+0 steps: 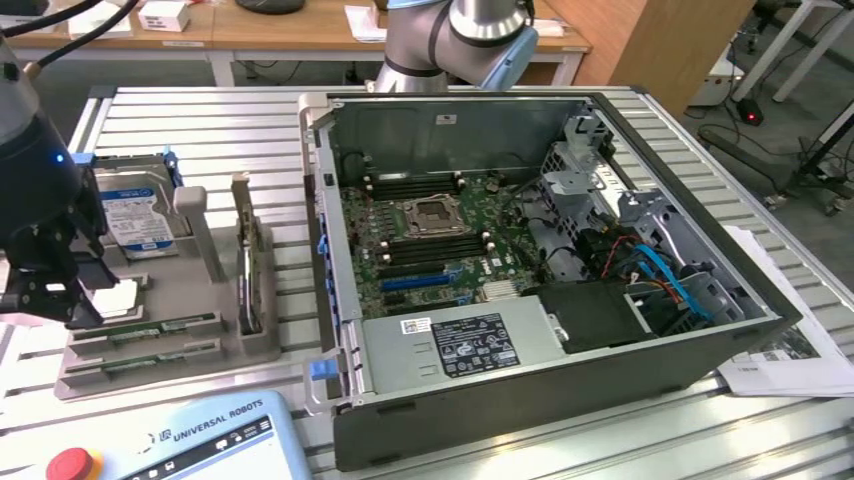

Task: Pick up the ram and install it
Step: 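Pick up the ram and move it above insertion slot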

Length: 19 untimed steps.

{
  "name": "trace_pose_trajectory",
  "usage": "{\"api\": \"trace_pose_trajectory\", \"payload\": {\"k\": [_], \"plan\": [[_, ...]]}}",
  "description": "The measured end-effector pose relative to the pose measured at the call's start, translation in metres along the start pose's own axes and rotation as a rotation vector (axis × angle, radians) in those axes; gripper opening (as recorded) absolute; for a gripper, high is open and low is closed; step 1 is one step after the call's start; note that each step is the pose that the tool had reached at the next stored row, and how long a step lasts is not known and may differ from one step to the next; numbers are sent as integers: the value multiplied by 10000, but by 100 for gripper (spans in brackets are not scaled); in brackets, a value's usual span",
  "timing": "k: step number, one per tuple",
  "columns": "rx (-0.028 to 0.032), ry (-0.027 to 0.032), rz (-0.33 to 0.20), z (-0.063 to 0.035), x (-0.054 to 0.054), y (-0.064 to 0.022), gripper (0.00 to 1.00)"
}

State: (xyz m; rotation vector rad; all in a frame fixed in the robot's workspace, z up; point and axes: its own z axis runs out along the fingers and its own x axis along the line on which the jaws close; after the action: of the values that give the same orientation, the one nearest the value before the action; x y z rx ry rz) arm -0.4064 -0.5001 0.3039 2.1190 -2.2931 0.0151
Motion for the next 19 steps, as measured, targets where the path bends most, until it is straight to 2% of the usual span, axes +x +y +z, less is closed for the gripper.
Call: {"api": "trace_pose_trajectory", "payload": {"k": [6,8,9,19], "plan": [[0,0,0,82,-2,0,45],[-7,0,1,231,-5,-1,45],[-11,2,0,262,-5,-1,45],[-22,2,0,435,-9,-2,45]]}}
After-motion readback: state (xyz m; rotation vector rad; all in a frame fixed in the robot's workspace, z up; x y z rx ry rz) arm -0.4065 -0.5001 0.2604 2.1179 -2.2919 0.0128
